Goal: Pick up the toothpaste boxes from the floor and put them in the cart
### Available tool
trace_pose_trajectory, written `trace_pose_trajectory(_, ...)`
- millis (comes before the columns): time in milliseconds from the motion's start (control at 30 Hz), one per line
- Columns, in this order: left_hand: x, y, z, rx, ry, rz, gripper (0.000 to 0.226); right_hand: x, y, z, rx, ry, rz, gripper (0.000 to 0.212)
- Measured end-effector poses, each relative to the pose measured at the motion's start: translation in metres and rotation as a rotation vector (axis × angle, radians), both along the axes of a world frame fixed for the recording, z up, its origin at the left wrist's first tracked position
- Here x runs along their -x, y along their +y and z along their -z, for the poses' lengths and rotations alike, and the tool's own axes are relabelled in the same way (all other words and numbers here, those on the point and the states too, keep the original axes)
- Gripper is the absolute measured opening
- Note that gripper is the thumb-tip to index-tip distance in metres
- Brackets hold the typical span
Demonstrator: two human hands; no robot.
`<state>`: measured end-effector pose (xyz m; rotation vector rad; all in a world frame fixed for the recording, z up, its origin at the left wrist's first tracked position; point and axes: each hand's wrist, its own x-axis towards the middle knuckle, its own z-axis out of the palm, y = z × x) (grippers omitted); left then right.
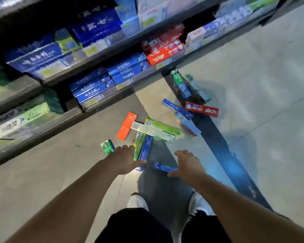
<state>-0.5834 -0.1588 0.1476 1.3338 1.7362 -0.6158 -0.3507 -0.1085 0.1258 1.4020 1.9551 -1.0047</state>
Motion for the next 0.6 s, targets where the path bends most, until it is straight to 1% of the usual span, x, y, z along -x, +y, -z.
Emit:
trace_pose_trajectory(100,0.008,0.004,0.067,0.033,-0.046,0.022,0.089,-0.006,-0.014,0.072,0.0,-0.017,0.052,0.081)
trace_pose_trajectory(200,0.023,0.011,0.119,-0.001,-0.11,0.031,0.111,-0.011,-0.024,0.128,-0.002,-0.065,0.027,0.084)
trace_pose_trajectory(233,0.028,0.013,0.132,-0.032,-0.146,0.024,0.107,-0.012,-0.026,0.143,-0.004,-0.084,0.002,0.087)
trace_pose_trajectory(300,0.035,0.016,0.149,-0.068,-0.198,0.024,0.082,-0.011,-0.031,0.166,-0.011,-0.122,-0.072,0.095)
trace_pose_trajectory(367,0.041,0.02,0.163,-0.091,-0.214,0.038,0.073,-0.008,-0.036,0.186,-0.014,-0.166,-0.145,0.099)
trace_pose_trajectory(400,0.043,0.021,0.168,-0.091,-0.219,0.048,0.073,-0.008,-0.038,0.195,-0.014,-0.191,-0.183,0.094)
trace_pose_trajectory(433,0.046,0.022,0.174,-0.09,-0.229,0.05,0.074,-0.008,-0.041,0.203,-0.02,-0.212,-0.22,0.085)
trace_pose_trajectory(500,0.049,0.018,0.182,-0.075,-0.238,0.03,0.076,-0.008,-0.046,0.214,-0.052,-0.236,-0.27,0.058)
trace_pose_trajectory(533,0.05,0.015,0.183,-0.065,-0.248,0.013,0.075,-0.008,-0.047,0.215,-0.078,-0.238,-0.27,0.046)
trace_pose_trajectory(600,0.048,0.011,0.184,-0.044,-0.262,0.008,0.073,-0.01,-0.045,0.211,-0.089,-0.207,-0.185,0.031)
